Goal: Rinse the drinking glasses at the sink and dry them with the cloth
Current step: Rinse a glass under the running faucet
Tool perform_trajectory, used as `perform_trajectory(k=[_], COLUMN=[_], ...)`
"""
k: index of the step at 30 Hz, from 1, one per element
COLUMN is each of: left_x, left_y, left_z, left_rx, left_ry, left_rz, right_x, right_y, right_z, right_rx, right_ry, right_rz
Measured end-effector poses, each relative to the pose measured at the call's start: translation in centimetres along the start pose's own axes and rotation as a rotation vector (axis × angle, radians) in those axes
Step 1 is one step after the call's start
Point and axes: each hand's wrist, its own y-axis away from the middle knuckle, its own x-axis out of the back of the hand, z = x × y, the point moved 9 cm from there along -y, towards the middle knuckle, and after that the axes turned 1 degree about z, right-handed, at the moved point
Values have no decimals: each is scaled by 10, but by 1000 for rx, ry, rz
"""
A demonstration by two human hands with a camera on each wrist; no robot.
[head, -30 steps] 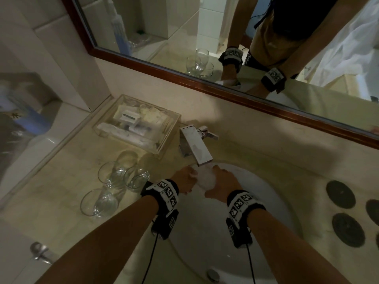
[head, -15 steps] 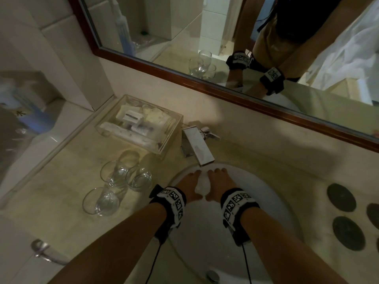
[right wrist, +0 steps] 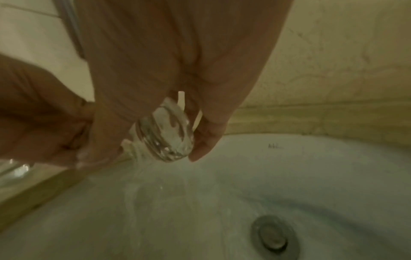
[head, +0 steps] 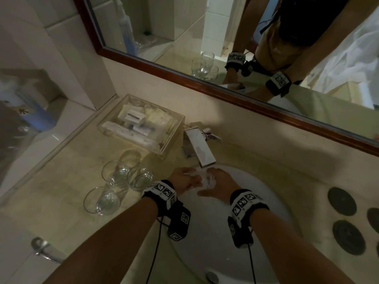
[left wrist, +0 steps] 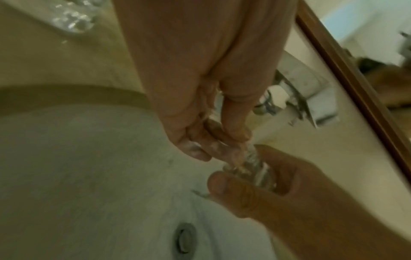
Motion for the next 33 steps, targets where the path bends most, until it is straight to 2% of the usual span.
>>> perform_trajectory(k=[6, 12, 16, 18, 25, 29, 33], left_x=[5, -2, 3, 3, -8, 2, 6], left_y=[1, 4, -1, -2, 7, 3, -1], left_z=[-5, -3, 2, 2, -3, -2, -7], left_rx=[-37, -46, -62, -68, -109, -66, -6], left_ry=[41, 110, 106, 94, 7, 143, 223], left_rz=[-35, -103, 24, 46, -87, -1, -4], right_x=[-7, 1, -4, -4, -2, -6, -3], right_y=[-1, -1, 1, 0, -7, -1, 2], right_z=[5, 9, 8, 9, 22, 12, -3], right_rx=[-17, -94, -119, -130, -268, -184, -24], right_ry=[-226, -397, -415, -444, -398, -475, -544], right_rz=[-4, 75, 65, 93, 125, 104, 166])
